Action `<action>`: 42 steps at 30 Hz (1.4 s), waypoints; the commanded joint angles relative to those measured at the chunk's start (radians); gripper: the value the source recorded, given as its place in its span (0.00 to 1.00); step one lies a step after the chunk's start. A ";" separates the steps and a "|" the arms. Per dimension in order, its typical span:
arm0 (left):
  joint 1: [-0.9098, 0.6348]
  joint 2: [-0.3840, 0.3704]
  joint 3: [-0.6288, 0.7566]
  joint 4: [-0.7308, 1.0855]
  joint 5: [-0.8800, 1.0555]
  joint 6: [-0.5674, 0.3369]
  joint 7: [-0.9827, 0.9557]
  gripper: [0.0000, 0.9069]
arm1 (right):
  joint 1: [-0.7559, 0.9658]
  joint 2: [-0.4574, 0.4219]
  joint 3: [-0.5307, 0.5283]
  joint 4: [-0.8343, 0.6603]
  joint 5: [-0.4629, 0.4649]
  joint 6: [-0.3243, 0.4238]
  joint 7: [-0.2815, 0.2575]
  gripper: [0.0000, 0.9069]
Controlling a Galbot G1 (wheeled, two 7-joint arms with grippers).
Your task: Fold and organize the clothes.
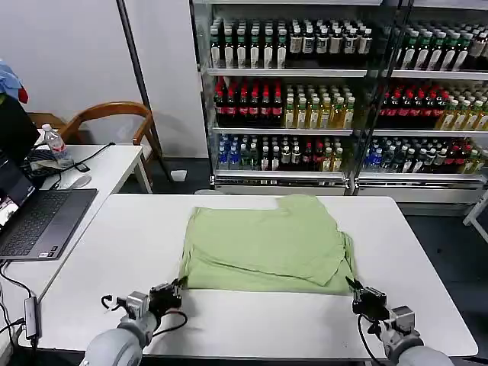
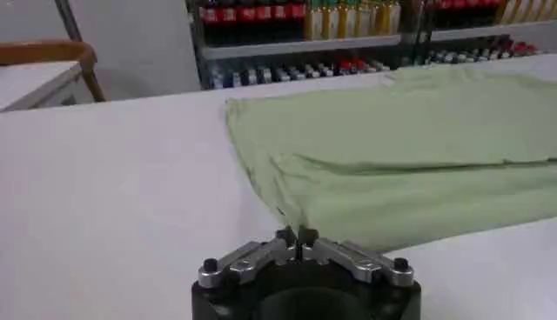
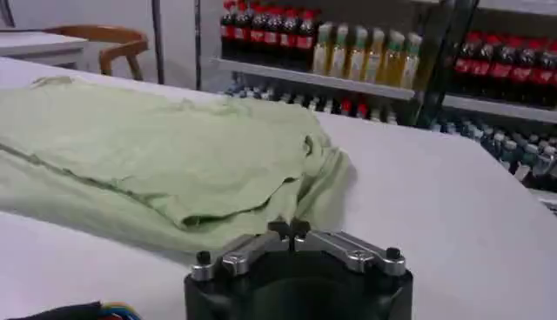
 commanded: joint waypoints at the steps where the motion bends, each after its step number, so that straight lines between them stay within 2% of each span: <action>1: 0.269 0.017 -0.129 -0.239 0.000 0.001 0.012 0.04 | -0.182 -0.005 0.069 0.116 -0.030 0.011 -0.002 0.00; 10: 0.354 0.018 -0.152 -0.273 0.014 0.000 0.005 0.04 | -0.309 0.015 0.107 0.131 -0.065 0.040 -0.008 0.00; 19: 0.395 0.000 -0.164 -0.272 0.022 -0.019 0.011 0.07 | -0.355 0.032 0.119 0.163 -0.077 0.054 0.001 0.00; 20: 0.394 0.000 -0.165 -0.260 0.023 -0.029 0.015 1.00 | -0.360 0.032 0.119 0.161 -0.076 0.055 0.004 0.00; 21: 0.393 0.001 -0.165 -0.254 0.023 -0.030 0.018 1.00 | -0.368 0.031 0.118 0.157 -0.079 0.060 0.005 0.59; 22: 0.393 0.001 -0.164 -0.251 0.025 -0.029 0.016 1.00 | -0.371 0.031 0.114 0.153 -0.086 0.063 0.005 1.00; 25: 0.396 0.005 -0.155 -0.261 0.049 -0.025 0.008 1.00 | -0.370 0.036 0.107 0.144 -0.118 0.076 0.013 1.00; 36: 0.426 0.024 -0.200 -0.343 0.057 -0.010 0.001 1.00 | -0.362 -0.002 0.164 0.205 -0.084 0.068 -0.001 1.00; 39: 0.436 0.045 -0.249 -0.362 0.036 -0.024 -0.002 1.00 | -0.342 -0.023 0.214 0.231 -0.033 0.054 0.002 1.00; 42: 0.389 0.077 -0.298 -0.360 -0.040 -0.027 0.006 1.00 | -0.257 -0.049 0.236 0.231 0.080 0.019 0.015 1.00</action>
